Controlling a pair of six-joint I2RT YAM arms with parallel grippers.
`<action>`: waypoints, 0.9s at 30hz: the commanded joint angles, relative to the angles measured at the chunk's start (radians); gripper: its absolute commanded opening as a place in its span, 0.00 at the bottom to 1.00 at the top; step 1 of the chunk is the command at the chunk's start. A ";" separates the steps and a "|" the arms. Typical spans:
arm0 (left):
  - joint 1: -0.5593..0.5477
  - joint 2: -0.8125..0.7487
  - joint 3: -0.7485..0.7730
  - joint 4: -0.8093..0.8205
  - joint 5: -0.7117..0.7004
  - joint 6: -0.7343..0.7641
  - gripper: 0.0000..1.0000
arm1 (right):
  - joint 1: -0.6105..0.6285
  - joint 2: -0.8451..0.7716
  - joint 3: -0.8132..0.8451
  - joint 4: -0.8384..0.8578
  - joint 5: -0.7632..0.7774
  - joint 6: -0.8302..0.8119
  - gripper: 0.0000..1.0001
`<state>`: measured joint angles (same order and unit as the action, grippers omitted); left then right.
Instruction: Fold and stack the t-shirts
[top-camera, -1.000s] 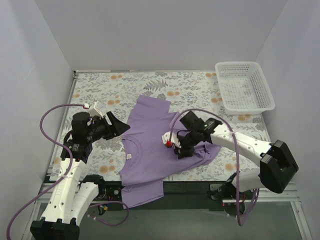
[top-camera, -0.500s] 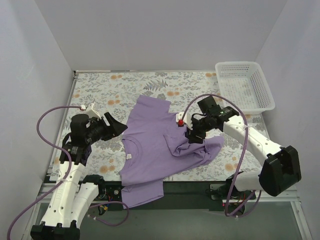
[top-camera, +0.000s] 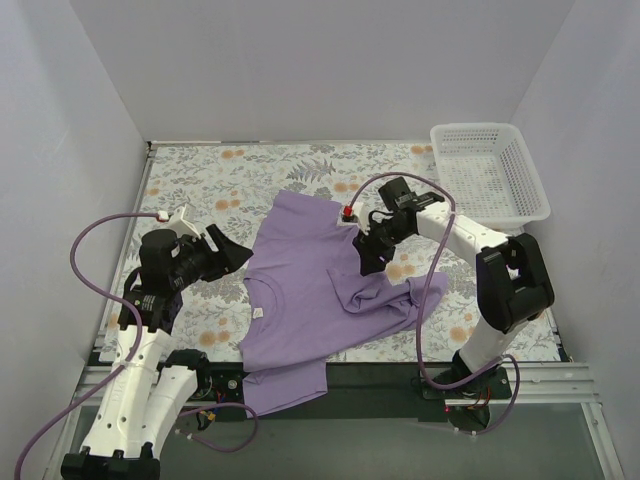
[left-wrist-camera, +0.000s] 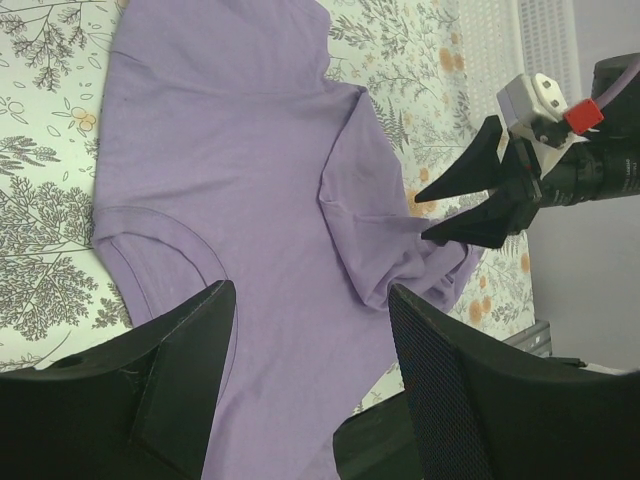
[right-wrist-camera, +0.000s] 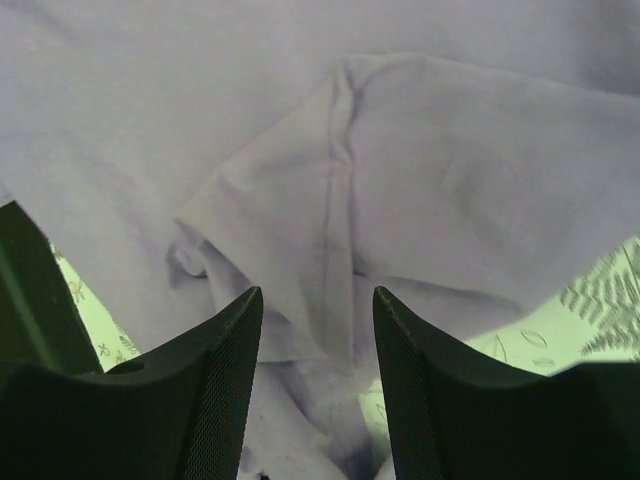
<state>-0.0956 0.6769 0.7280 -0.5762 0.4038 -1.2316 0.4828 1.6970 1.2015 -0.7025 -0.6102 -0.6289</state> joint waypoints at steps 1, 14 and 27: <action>-0.003 -0.013 0.010 -0.002 -0.007 0.004 0.62 | -0.032 -0.045 -0.002 0.076 0.105 0.122 0.55; -0.003 -0.016 -0.006 0.009 0.007 0.001 0.62 | -0.050 -0.073 -0.143 0.104 0.115 0.095 0.55; -0.003 -0.010 -0.001 0.010 0.009 0.006 0.62 | -0.050 -0.046 -0.077 0.040 0.148 0.051 0.01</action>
<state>-0.0959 0.6746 0.7261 -0.5716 0.4076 -1.2346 0.4316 1.6642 1.0695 -0.6243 -0.4725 -0.5537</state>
